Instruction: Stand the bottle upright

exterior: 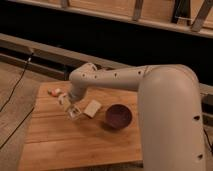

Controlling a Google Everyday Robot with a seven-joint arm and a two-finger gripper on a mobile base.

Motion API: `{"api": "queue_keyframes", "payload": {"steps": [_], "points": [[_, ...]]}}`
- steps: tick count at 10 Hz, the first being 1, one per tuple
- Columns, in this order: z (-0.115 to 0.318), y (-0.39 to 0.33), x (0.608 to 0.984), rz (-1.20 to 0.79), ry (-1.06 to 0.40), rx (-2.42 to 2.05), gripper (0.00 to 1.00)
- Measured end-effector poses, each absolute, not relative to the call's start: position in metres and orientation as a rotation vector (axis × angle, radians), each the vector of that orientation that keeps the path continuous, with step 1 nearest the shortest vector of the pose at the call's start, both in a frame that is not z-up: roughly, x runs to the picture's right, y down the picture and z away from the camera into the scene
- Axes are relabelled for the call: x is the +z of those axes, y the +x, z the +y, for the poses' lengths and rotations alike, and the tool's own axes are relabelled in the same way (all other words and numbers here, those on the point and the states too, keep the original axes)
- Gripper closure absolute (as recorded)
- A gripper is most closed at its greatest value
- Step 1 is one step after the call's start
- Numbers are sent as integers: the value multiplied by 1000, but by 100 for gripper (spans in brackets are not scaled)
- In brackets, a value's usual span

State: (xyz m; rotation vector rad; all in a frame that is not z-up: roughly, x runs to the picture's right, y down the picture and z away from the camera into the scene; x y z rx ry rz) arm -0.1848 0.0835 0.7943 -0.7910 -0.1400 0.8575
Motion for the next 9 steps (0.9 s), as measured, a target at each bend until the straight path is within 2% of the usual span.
{"api": "queue_keyframes", "payload": {"steps": [5,9], "points": [[63,-212,771,-281,-1018,703,100],[60,-242,803,-421,-1136,660,100]]}}
